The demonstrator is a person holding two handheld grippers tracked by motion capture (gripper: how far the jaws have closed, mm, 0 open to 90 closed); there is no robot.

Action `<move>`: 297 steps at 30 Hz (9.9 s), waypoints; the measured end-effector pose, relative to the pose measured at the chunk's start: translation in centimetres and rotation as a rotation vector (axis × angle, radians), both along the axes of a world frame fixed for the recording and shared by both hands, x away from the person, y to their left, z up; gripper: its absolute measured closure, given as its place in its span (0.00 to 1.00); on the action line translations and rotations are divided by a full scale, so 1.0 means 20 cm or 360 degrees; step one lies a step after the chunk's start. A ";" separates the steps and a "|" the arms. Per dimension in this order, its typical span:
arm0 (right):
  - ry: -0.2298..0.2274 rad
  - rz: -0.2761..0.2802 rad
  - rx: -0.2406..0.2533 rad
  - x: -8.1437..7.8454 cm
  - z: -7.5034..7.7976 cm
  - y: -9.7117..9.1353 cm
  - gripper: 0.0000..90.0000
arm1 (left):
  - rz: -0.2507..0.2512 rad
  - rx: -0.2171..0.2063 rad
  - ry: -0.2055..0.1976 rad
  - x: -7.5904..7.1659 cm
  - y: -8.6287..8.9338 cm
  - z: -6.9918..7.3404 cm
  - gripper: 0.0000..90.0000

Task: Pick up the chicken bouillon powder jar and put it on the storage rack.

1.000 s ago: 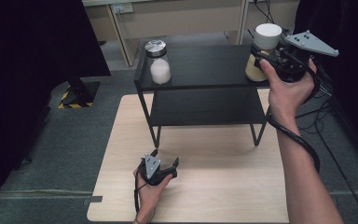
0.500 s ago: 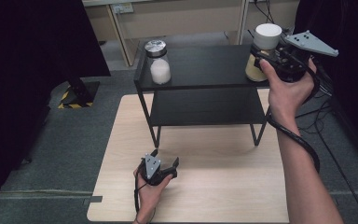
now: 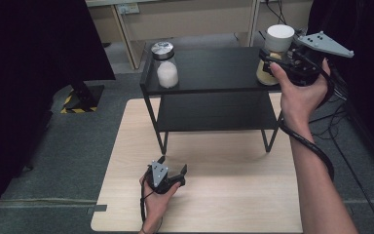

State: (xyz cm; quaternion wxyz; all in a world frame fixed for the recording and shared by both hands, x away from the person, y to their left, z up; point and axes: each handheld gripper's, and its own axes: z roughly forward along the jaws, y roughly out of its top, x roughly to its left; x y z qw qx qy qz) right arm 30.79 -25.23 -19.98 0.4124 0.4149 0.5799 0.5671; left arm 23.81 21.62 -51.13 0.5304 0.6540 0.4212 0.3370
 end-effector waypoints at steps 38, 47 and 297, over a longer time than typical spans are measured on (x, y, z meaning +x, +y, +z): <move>-0.0044 0.0171 -0.0049 -0.15 -0.16 -0.14 0.06 | 0.0002 0.0007 -0.0007 0.00 0.00 0.00 0.10; -0.0058 0.0199 -0.0090 -0.20 -0.21 -0.15 0.06 | 0.0003 0.0005 -0.0007 0.00 0.00 0.00 0.10; 0.0493 0.0249 -0.0123 -0.42 -1.41 -0.33 0.05 | -0.0006 0.0042 -0.0017 0.00 -0.01 0.00 0.10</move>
